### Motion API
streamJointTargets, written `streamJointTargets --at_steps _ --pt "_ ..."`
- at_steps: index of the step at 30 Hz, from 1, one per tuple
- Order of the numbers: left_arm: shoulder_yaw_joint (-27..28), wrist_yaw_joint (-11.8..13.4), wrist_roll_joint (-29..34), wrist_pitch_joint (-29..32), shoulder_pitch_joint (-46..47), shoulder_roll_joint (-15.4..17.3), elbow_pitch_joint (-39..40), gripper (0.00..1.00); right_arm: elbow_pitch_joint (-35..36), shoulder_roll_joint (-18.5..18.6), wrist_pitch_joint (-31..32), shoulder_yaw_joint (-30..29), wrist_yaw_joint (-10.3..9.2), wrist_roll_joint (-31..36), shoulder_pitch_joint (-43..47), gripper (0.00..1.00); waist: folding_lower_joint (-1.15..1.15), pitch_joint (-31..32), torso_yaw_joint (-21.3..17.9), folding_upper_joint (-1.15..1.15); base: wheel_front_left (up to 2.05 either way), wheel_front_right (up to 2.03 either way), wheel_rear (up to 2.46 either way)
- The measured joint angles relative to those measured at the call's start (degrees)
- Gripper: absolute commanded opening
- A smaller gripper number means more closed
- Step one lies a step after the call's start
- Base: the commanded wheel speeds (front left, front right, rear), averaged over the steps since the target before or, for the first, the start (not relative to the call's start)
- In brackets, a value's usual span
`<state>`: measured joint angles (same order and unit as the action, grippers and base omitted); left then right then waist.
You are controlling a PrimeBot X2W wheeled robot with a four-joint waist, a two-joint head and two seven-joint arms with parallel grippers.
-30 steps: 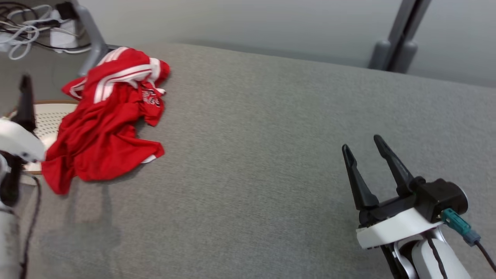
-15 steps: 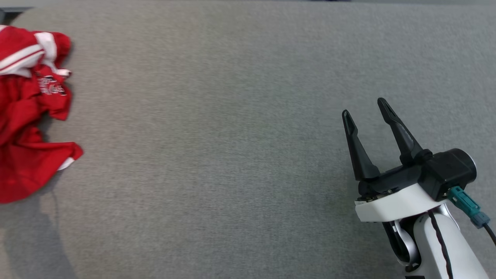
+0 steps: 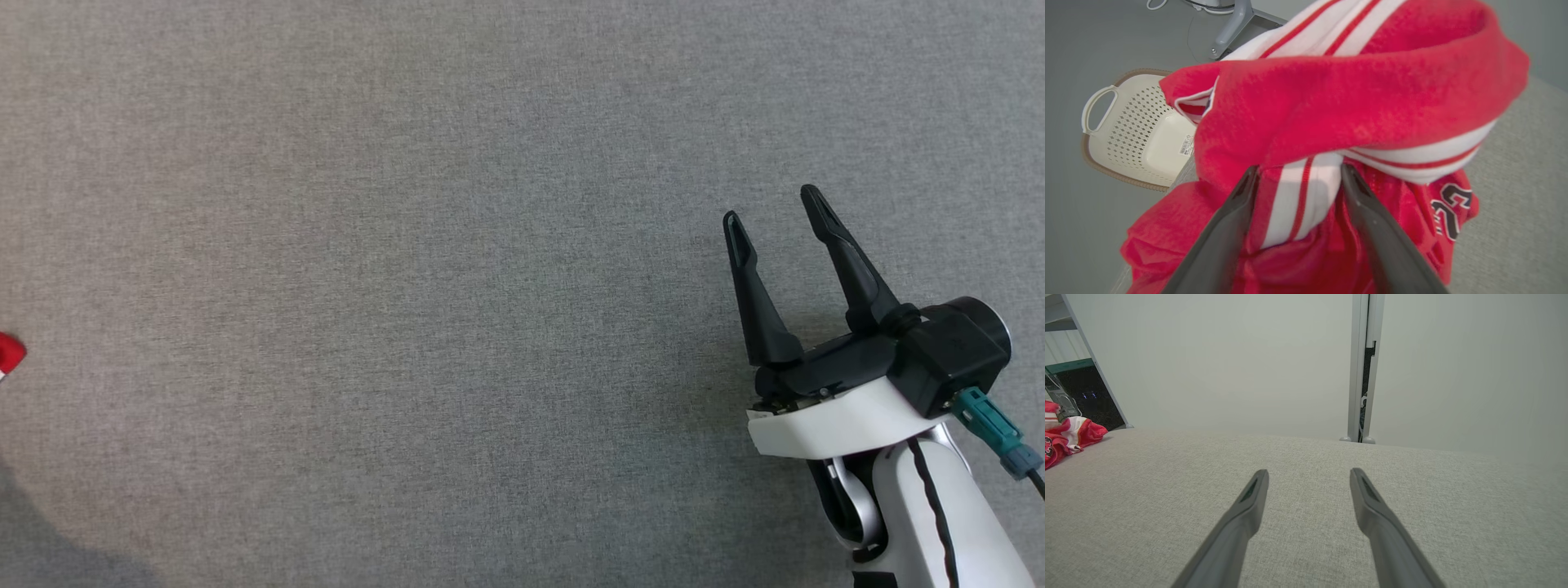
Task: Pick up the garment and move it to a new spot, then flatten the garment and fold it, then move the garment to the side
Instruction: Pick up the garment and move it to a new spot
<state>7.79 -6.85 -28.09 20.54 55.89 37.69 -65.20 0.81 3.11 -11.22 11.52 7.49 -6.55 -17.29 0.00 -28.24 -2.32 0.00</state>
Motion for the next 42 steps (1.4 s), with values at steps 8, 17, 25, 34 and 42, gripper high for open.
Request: streamJointTargets --at_steps 8,17,25,34,42 --pt "-2.0 -0.2 0.8 -3.5 1.7 1.0 -1.7 0.02 0.2 -0.2 -0.1 0.2 0.00 0.5 -0.5 1.00 0.00 -1.4 0.4 0.00 0.00 0.00 0.00" --pt "-6.1 -0.6 0.6 -7.2 2.4 0.7 -2.0 0.00 -1.8 -0.3 -0.6 0.4 0.00 0.1 -0.7 1.00 0.00 0.7 0.9 0.00 0.00 0.00 0.00" --pt "-15.3 -0.6 -0.4 -7.9 0.7 0.7 5.4 0.00 -5.1 -0.3 -1.9 0.8 0.00 -2.3 1.7 1.00 0.00 7.8 0.9 0.00 0.00 0.00 0.00" --pt "-24.0 -0.6 -4.9 -5.3 -0.6 0.5 19.0 0.00 -7.5 -0.4 -2.9 1.2 0.00 -5.2 4.8 1.00 0.00 17.1 -0.5 0.00 0.00 0.00 0.00" --pt "-26.1 -0.6 -10.4 -1.0 -2.8 -2.7 34.1 0.00 -8.2 -0.4 -3.4 0.4 0.00 -6.7 7.3 1.00 0.00 22.3 -3.5 0.00 0.00 0.00 0.00"
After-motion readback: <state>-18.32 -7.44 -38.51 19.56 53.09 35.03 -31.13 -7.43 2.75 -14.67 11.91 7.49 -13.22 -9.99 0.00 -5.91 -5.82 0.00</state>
